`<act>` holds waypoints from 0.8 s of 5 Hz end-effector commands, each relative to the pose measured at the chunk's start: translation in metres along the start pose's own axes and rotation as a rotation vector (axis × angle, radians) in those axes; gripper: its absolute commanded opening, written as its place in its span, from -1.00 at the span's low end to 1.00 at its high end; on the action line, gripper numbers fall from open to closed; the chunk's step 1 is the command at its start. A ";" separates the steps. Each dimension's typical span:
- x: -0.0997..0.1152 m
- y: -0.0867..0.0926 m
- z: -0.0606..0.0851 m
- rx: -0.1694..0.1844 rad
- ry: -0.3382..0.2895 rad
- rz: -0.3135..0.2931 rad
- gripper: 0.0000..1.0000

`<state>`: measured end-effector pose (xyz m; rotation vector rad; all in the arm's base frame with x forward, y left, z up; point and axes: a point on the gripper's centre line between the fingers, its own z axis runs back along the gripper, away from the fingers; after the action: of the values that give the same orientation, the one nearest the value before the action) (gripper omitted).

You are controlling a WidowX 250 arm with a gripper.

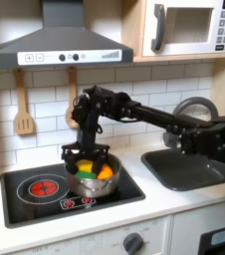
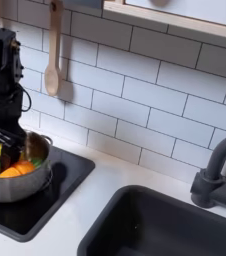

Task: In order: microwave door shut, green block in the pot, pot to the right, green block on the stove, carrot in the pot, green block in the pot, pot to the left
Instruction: 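Drag the pot to the left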

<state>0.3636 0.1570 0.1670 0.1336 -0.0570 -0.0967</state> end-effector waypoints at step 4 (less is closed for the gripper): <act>-0.008 0.034 -0.002 0.043 0.020 0.082 1.00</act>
<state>0.3604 0.1901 0.1705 0.1789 -0.0502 -0.0171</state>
